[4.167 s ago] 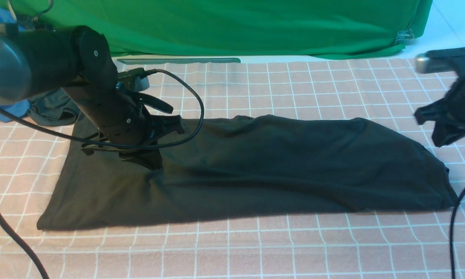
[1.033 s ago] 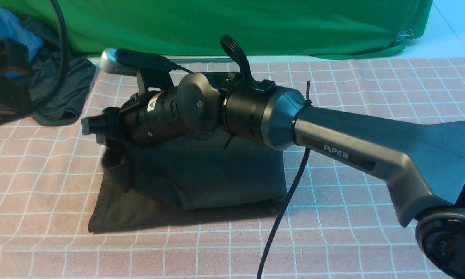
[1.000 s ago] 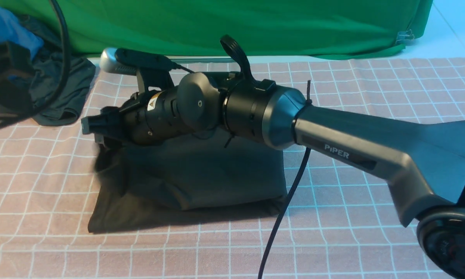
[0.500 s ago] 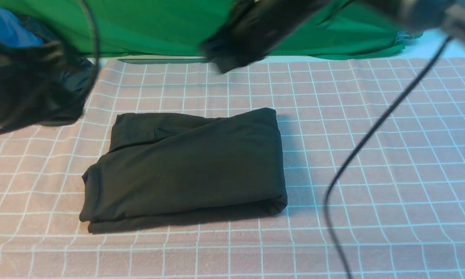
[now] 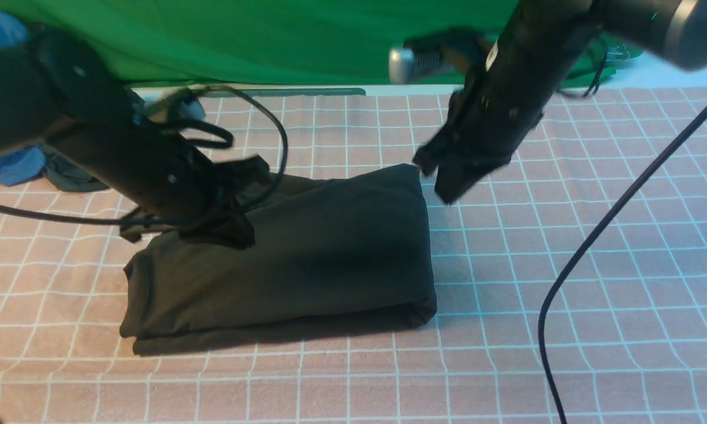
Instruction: Fold a long-sleeved shirt over a pink coffee tablecloth.
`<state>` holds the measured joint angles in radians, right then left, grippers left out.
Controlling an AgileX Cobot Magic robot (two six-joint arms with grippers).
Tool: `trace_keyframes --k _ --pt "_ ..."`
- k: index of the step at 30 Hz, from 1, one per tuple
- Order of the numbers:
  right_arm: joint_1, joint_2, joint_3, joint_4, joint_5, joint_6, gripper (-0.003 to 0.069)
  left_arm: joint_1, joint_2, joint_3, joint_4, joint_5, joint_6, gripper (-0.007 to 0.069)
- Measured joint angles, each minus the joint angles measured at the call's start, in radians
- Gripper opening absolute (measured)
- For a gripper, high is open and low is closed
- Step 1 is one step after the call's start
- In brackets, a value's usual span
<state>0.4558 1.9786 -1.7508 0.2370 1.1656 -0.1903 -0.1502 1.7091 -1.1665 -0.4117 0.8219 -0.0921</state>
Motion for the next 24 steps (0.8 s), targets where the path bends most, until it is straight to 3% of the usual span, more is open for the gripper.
trace_keyframes --k 10,19,24 --pt "0.085 0.033 0.151 0.063 -0.233 -0.023 0.0038 -0.003 0.174 -0.014 0.024 -0.027 -0.011 0.0014" --pt "0.089 0.145 0.15 -0.008 -0.171 0.024 0.0038 -0.01 0.157 -0.014 0.064 -0.017 -0.037 0.0014" --pt "0.09 0.131 0.151 -0.047 -0.124 0.078 0.0038 -0.008 0.116 -0.007 0.155 -0.018 -0.08 0.0014"
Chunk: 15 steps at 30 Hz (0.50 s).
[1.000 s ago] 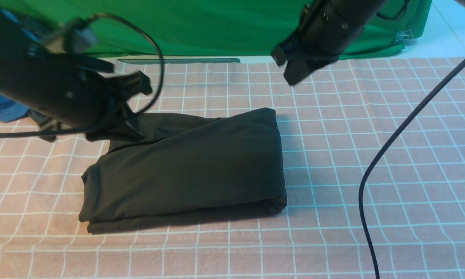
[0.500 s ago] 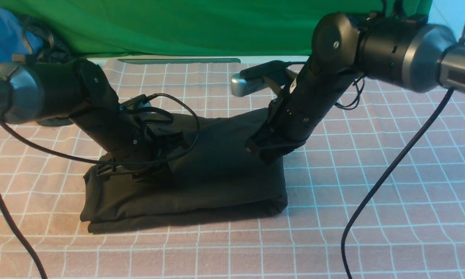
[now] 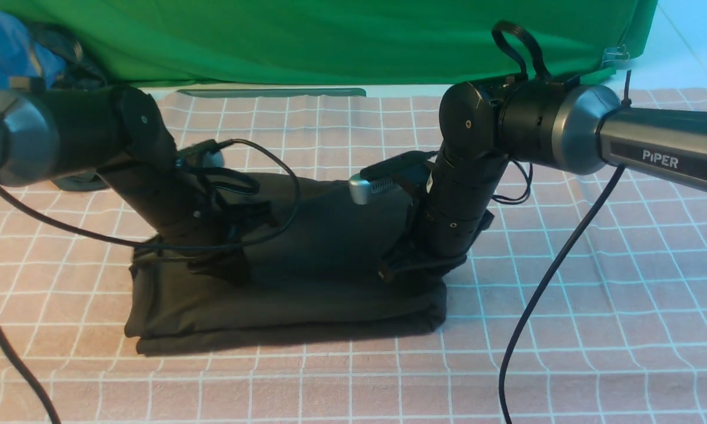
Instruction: Fold a long-sleeved shirt over a pink coffee tablecloth.
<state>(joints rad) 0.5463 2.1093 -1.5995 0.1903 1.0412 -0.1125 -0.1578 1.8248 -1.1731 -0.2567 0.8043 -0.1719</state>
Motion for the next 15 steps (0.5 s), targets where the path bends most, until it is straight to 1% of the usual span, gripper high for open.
trace_keyframes --k 2,5,9,13,15 --pt "0.0 -0.017 0.003 -0.023 0.03 0.012 0.0038 0.002 -0.015 0.001 0.039 -0.005 -0.025 0.0014" --pt "0.0 -0.06 0.01 -0.04 0.05 0.022 0.0037 0.003 -0.031 0.001 0.053 -0.015 -0.041 0.0014" --pt "-0.001 -0.101 0.011 -0.043 0.067 0.027 0.0037 0.003 -0.037 0.001 0.052 -0.027 -0.05 0.0014" --pt "-0.001 -0.106 0.015 -0.037 0.113 0.017 0.0037 0.003 -0.037 0.001 0.032 -0.087 -0.05 0.0014" --pt "-0.001 -0.107 0.034 -0.036 0.111 0.007 0.0037 0.003 -0.037 -0.003 0.024 -0.095 -0.05 0.0014"
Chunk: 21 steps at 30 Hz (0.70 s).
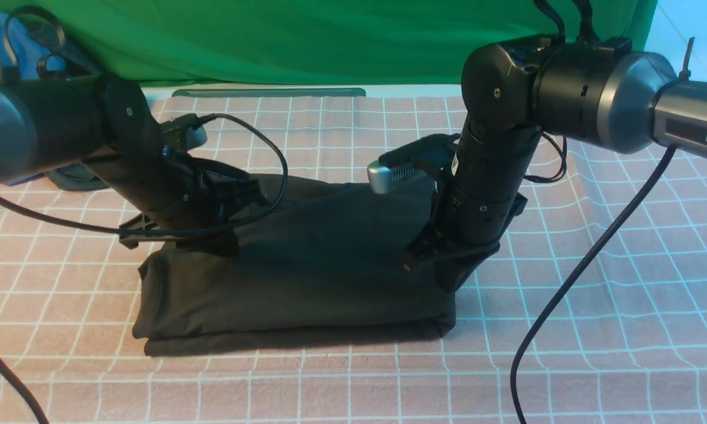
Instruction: Fold a long-sleeved shirt over a pink coffee tablecloth.
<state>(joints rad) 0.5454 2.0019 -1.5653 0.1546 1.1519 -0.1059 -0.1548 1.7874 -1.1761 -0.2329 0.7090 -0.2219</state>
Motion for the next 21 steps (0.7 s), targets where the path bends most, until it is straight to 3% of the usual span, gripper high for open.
trace_keyframes --k 8,21 --pt "0.0 0.0 0.144 -0.003 -0.107 -0.003 0.0037 0.0 0.0 -0.119 -0.01 -0.007 -0.001 0.0014" --pt "0.0 -0.033 0.148 0.0 -0.163 -0.003 0.0037 0.0 0.095 -0.165 -0.018 0.031 0.047 0.0014"
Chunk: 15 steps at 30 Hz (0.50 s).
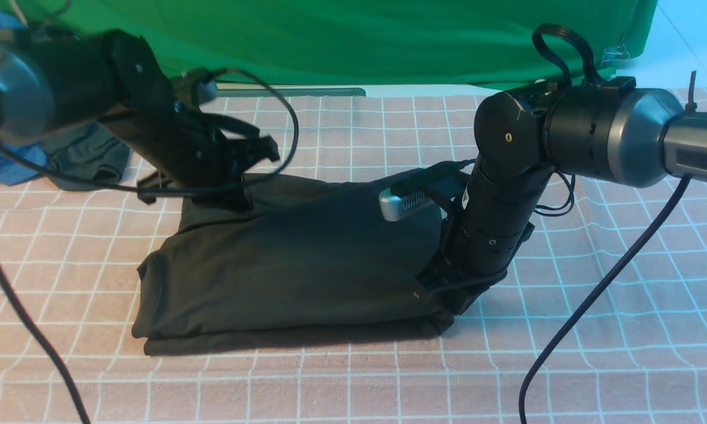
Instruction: Fold a long-sleeved shirt over a pink coffee tablecloth.
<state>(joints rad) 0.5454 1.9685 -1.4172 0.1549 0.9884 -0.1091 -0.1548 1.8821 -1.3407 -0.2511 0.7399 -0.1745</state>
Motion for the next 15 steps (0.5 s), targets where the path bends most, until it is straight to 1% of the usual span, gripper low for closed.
trace_keyframes --k 4,7,9,14,15 --pt "0.0 -0.005 0.0 0.0 -0.003 0.0 0.0037 0.0 0.057 0.0 0.0 -0.004 0.002 0.0014" --pt "0.0 -0.005 0.0 0.0 -0.003 0.0 0.0037 0.0 0.072 0.0 0.012 -0.045 0.002 0.0014" --pt "0.0 -0.005 0.0 0.001 -0.003 0.0 0.0037 0.0 0.082 0.0 0.035 -0.105 0.001 0.0014" --pt "0.0 -0.007 0.0 0.003 -0.004 0.0 0.0037 0.0 0.083 0.0 0.048 -0.203 -0.003 0.0014" --pt "0.0 -0.007 0.0 0.003 -0.004 0.0 0.0037 0.0 0.083 0.0 0.048 -0.203 -0.004 0.0014"
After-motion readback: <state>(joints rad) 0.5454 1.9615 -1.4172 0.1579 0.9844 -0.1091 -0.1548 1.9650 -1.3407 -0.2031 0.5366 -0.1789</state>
